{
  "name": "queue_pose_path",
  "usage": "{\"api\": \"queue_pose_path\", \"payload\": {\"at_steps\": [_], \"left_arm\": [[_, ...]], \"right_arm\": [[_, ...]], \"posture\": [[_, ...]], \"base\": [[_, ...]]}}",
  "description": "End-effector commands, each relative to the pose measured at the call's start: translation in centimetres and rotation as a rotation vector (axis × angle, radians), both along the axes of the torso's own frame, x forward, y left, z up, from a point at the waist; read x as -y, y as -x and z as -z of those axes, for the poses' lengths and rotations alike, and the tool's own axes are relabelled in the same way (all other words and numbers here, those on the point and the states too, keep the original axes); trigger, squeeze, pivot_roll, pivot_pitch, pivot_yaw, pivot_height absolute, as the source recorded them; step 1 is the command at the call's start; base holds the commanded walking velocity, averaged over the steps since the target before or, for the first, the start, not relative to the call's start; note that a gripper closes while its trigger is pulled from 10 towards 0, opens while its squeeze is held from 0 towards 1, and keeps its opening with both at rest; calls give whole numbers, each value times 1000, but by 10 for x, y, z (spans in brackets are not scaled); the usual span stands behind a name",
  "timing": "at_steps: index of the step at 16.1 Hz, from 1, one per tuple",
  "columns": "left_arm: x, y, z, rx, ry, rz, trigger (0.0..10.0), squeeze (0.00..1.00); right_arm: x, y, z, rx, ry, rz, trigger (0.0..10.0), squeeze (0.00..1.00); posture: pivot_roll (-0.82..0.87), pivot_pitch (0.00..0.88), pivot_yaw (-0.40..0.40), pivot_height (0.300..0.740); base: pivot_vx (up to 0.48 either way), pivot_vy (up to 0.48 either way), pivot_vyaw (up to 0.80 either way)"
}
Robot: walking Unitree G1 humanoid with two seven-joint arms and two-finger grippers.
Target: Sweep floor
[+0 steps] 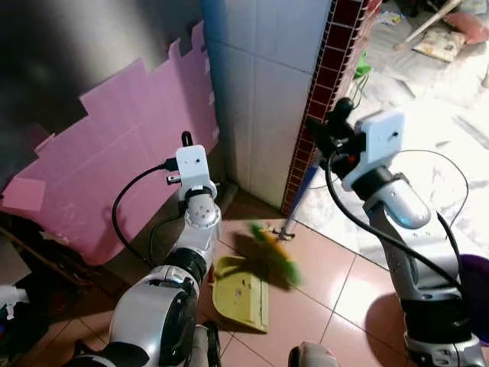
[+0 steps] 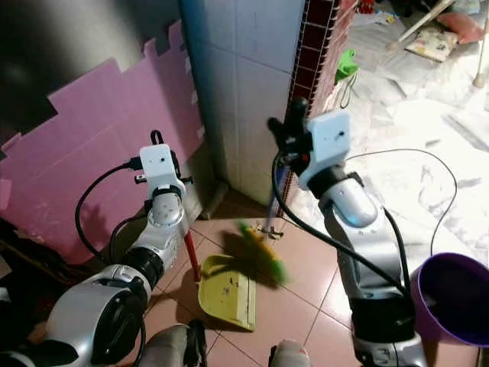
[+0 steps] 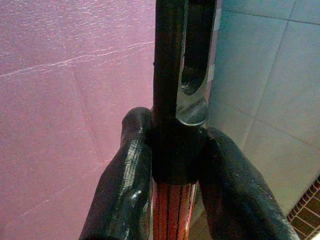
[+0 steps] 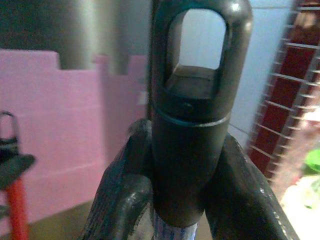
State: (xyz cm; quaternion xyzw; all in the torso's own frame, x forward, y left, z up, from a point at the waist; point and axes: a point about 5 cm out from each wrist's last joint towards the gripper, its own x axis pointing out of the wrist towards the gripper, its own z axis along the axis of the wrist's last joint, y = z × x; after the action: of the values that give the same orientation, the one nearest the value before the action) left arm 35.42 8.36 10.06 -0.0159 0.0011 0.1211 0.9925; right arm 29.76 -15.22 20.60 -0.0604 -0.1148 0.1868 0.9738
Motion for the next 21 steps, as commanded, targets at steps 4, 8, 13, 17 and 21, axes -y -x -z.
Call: {"api": "queue_pose_path", "payload": {"at_steps": [4, 8, 13, 17, 21], "left_arm": [[-6, -2, -8, 54, -13, 15, 10000, 0], [7, 1, -27, 171, 83, 167, 10000, 0], [4, 8, -46, 255, 40, 209, 10000, 0], [-13, 14, -46, 247, -12, 154, 10000, 0], [-19, 17, -49, 232, -27, 92, 10000, 0]], "right_arm": [[1, 2, -4, 75, -10, 87, 10000, 0], [7, 5, 17, 41, -18, 225, 10000, 0], [19, 11, 35, 33, 42, 322, 10000, 0], [15, 6, 38, 35, 10, 299, 10000, 0], [5, 6, 38, 41, -21, 229, 10000, 0]], "posture": [[-185, 48, 88, 740], [-147, 18, 101, 740], [-130, 0, 113, 740], [-122, 0, 116, 740], [-114, 0, 107, 740]], "base": [[0, 0, 0], [0, 0, 0], [0, 0, -616], [0, 0, 0], [0, 0, 0]]}}
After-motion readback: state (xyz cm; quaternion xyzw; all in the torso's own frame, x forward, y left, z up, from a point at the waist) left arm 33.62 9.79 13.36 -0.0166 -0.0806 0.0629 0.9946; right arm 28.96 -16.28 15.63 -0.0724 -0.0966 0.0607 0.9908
